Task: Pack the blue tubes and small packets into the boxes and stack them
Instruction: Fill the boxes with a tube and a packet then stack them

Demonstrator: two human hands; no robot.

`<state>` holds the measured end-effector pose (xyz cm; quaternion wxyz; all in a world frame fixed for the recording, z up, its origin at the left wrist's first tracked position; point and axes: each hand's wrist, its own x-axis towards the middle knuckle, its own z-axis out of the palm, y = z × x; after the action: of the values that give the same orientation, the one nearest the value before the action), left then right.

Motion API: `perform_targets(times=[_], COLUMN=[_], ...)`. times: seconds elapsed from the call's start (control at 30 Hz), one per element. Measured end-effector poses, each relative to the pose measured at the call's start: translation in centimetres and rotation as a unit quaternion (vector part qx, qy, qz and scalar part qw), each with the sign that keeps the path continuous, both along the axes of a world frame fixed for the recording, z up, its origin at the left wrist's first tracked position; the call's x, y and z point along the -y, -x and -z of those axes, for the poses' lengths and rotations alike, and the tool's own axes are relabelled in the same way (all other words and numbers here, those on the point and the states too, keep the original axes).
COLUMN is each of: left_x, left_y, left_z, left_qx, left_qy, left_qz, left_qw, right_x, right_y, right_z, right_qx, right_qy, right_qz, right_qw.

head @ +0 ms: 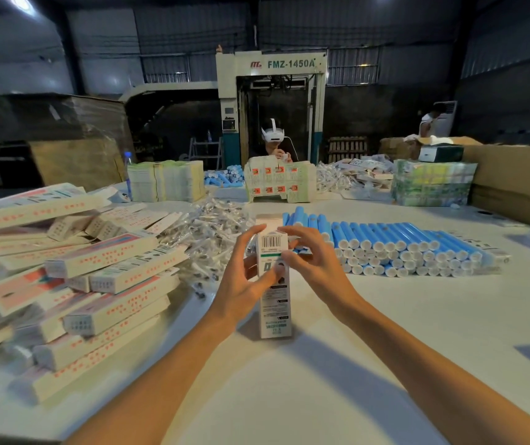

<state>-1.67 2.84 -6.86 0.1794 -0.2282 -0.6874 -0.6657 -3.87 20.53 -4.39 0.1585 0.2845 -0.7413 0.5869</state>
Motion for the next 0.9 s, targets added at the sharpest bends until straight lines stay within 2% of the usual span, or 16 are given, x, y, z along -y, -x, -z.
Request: perform_targets(times=[0.1, 0.33, 0.47, 0.57, 0.67, 0.73, 0.8, 0.9], left_x=[0.0, 0.2, 0.0, 0.1, 0.2, 0.2, 0.2, 0.3], left_y=[0.2, 0.3, 0.2, 0.2, 0.3, 0.3, 0.3, 0.4], left_z=[0.0, -0.2, -0.3, -0.2, -0.1, -0.2, -0.2, -0.1], left_qx=[-0.001, -0.011, -0.029, -0.031, -0.032, -0.030, -0.027, -0.025], left_qy=[0.014, 0.037, 0.065, 0.073, 0.072, 0.073, 0.069, 0.063], left_qz=[-0.002, -0.001, -0.010, -0.006, -0.009, -0.011, -0.008, -0.003], left_qw=[1.000, 0.999, 0.997, 0.997, 0.997, 0.997, 0.997, 0.998], right_x=[-0.2, -0.7, -0.8, -0.7, -0.4, -0.3, -0.4, -0.8], right_y=[0.0, 0.0, 0.7, 1.5, 2.0, 2.1, 2.3, 2.4], right_z=[-0.3, -0.8, -3.0, -5.0, -5.9, -5.8, -5.8, -5.6], right_qx=[0.042, 0.014, 0.017, 0.005, -0.097, -0.135, -0.138, -0.091], right_qy=[0.021, -0.030, 0.023, -0.040, -0.117, -0.143, -0.149, -0.130], right_qz=[-0.043, -0.057, -0.041, -0.059, -0.042, -0.017, -0.009, -0.048], right_qw=[0.998, 0.998, 0.999, 0.997, 0.987, 0.980, 0.979, 0.986])
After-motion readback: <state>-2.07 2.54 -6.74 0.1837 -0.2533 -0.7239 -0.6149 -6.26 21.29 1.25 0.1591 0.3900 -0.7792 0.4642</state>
